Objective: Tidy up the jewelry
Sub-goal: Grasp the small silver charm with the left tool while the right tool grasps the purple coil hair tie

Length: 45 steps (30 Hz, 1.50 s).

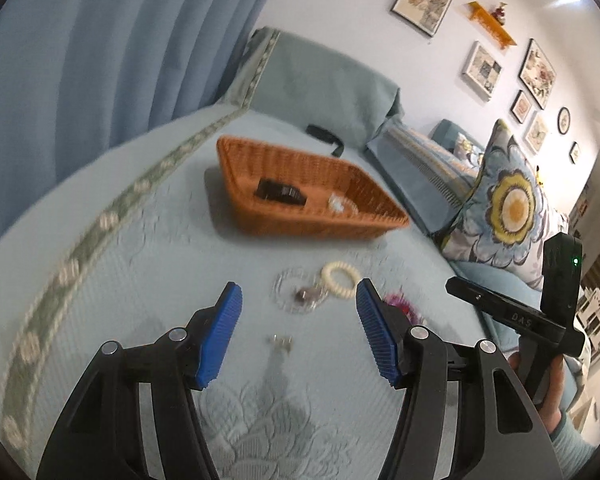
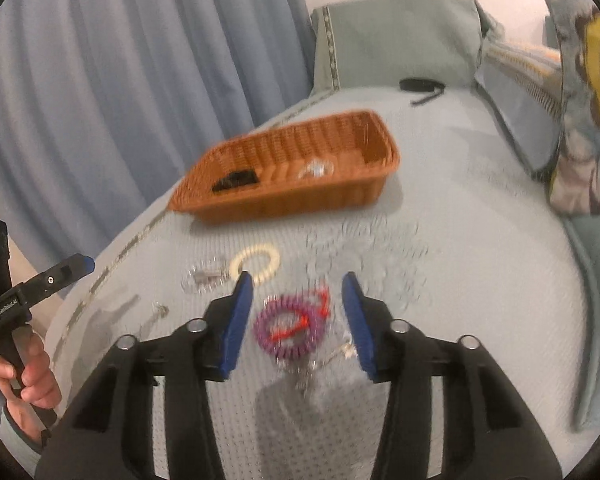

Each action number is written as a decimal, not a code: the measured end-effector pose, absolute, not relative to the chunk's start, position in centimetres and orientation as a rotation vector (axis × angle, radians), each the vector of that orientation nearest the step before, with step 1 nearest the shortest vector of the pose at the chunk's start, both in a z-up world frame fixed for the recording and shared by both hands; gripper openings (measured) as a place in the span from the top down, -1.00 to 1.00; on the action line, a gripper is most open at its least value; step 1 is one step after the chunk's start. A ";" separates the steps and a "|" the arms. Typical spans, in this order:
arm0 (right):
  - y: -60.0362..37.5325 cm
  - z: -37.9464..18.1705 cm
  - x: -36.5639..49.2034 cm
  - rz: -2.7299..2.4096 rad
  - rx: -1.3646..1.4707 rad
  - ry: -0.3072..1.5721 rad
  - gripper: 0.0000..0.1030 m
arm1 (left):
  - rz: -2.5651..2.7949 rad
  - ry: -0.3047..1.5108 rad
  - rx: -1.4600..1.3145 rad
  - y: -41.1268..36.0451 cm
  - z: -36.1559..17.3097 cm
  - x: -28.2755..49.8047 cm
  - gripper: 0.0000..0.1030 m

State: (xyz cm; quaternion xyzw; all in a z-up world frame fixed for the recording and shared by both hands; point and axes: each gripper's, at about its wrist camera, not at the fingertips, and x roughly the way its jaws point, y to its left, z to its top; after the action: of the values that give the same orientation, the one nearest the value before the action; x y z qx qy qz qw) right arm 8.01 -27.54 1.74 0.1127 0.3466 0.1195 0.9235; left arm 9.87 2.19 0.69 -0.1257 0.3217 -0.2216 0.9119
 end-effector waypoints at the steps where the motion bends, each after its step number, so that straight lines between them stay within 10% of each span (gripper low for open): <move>1: -27.3 1.2 8.0 0.241 0.227 0.720 0.26 | -0.451 0.677 -0.261 2.2 0.0 9.8 -0.09; 36: -26.1 -2.8 9.6 0.203 0.196 0.793 0.32 | -0.362 0.819 -0.047 -3.7 -5.3 12.2 0.38; 45: -25.2 -3.5 10.9 0.191 0.152 0.839 0.65 | -0.340 0.813 -0.035 -3.8 -5.4 11.4 0.41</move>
State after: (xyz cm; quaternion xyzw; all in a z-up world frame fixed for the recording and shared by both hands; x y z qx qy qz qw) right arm 10.90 -25.16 -3.49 0.0736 0.4063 0.0923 0.9061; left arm 11.39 -3.83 -5.43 -0.0169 0.3936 -0.1643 0.9043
